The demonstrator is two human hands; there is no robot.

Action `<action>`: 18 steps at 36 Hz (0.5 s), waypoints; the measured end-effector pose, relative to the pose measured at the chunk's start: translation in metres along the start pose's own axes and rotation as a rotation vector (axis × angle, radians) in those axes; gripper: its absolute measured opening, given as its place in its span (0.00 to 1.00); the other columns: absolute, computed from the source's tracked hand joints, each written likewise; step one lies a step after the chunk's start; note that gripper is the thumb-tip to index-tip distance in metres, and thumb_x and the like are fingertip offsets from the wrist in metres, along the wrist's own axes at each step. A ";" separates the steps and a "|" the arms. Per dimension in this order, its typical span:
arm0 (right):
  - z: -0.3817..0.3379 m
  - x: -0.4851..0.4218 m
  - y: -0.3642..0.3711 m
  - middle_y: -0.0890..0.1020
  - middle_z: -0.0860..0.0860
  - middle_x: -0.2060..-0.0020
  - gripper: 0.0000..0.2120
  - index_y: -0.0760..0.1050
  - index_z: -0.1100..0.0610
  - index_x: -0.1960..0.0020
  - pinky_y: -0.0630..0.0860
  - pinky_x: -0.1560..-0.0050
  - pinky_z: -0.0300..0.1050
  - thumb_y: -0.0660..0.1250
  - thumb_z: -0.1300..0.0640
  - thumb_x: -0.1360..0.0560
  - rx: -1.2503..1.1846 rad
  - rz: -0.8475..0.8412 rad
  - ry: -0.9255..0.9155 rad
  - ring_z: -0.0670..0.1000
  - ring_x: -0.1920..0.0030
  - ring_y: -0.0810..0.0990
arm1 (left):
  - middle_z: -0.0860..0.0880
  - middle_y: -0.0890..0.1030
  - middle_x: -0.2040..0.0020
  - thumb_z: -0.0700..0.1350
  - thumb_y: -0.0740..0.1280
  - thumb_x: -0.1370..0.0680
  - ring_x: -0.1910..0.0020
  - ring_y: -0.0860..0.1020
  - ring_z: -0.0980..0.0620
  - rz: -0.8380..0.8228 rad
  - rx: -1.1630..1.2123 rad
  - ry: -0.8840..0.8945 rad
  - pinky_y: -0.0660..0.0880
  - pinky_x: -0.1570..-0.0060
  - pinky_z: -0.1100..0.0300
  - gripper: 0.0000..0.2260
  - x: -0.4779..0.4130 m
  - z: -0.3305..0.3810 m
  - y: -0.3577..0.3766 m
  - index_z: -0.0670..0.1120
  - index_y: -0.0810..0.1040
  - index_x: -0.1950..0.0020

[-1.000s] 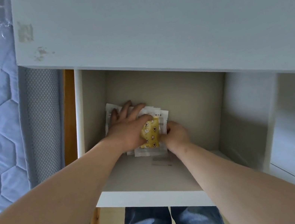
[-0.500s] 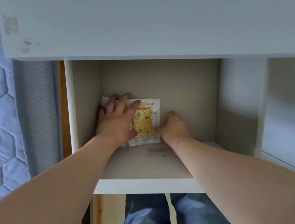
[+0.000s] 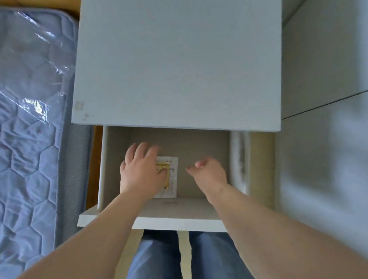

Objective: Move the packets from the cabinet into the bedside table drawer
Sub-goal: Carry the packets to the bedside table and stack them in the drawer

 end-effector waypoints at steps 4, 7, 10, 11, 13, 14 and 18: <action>-0.007 0.035 -0.020 0.73 0.48 0.52 0.10 0.69 0.56 0.42 0.67 0.52 0.40 0.63 0.57 0.23 -0.134 0.010 -0.004 0.48 0.54 0.71 | 0.52 0.63 0.27 0.46 0.63 0.22 0.26 0.54 0.49 0.036 0.221 -0.047 0.56 0.29 0.49 0.23 0.024 0.012 -0.033 0.52 0.64 0.28; -0.012 0.060 -0.034 0.73 0.48 0.55 0.08 0.69 0.56 0.44 0.69 0.52 0.41 0.62 0.57 0.23 -0.216 0.050 -0.012 0.48 0.55 0.72 | 0.52 0.66 0.28 0.46 0.64 0.22 0.27 0.57 0.49 0.050 0.356 -0.052 0.60 0.31 0.50 0.21 0.041 0.026 -0.060 0.52 0.66 0.29; -0.016 0.086 -0.041 0.75 0.52 0.53 0.11 0.70 0.58 0.41 0.71 0.51 0.44 0.62 0.57 0.23 -0.308 0.089 0.012 0.51 0.54 0.73 | 0.51 0.67 0.29 0.47 0.64 0.21 0.30 0.64 0.48 0.024 0.399 0.007 0.66 0.33 0.50 0.20 0.055 0.042 -0.077 0.52 0.67 0.30; -0.018 0.095 -0.042 0.75 0.52 0.52 0.12 0.70 0.59 0.41 0.71 0.49 0.44 0.62 0.57 0.23 -0.339 0.104 0.017 0.51 0.54 0.73 | 0.51 0.68 0.30 0.47 0.64 0.21 0.32 0.65 0.49 0.013 0.409 0.028 0.67 0.34 0.51 0.19 0.060 0.047 -0.083 0.52 0.68 0.30; -0.023 0.111 -0.044 0.74 0.53 0.51 0.13 0.69 0.60 0.39 0.71 0.47 0.44 0.61 0.58 0.22 -0.396 0.130 0.009 0.51 0.53 0.72 | 0.51 0.69 0.31 0.47 0.63 0.21 0.35 0.68 0.51 -0.002 0.425 0.068 0.68 0.38 0.56 0.18 0.068 0.056 -0.094 0.52 0.68 0.31; -0.027 0.118 -0.045 0.73 0.52 0.50 0.14 0.70 0.61 0.38 0.71 0.45 0.45 0.61 0.58 0.22 -0.411 0.145 -0.003 0.51 0.52 0.71 | 0.51 0.70 0.32 0.47 0.63 0.21 0.38 0.69 0.53 -0.007 0.431 0.096 0.68 0.41 0.58 0.17 0.072 0.060 -0.100 0.52 0.69 0.32; -0.038 0.148 -0.053 0.73 0.53 0.48 0.14 0.71 0.60 0.38 0.71 0.38 0.46 0.60 0.56 0.21 -0.544 0.248 -0.032 0.50 0.49 0.72 | 0.51 0.73 0.35 0.46 0.63 0.21 0.45 0.69 0.57 -0.039 0.447 0.213 0.67 0.48 0.63 0.17 0.088 0.076 -0.121 0.50 0.69 0.32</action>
Point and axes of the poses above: each hand's wrist, its own x-axis away from the middle knuckle, its own y-axis out of the palm, z = x × y, the point moved 10 cm from there along -x, towards the middle knuckle
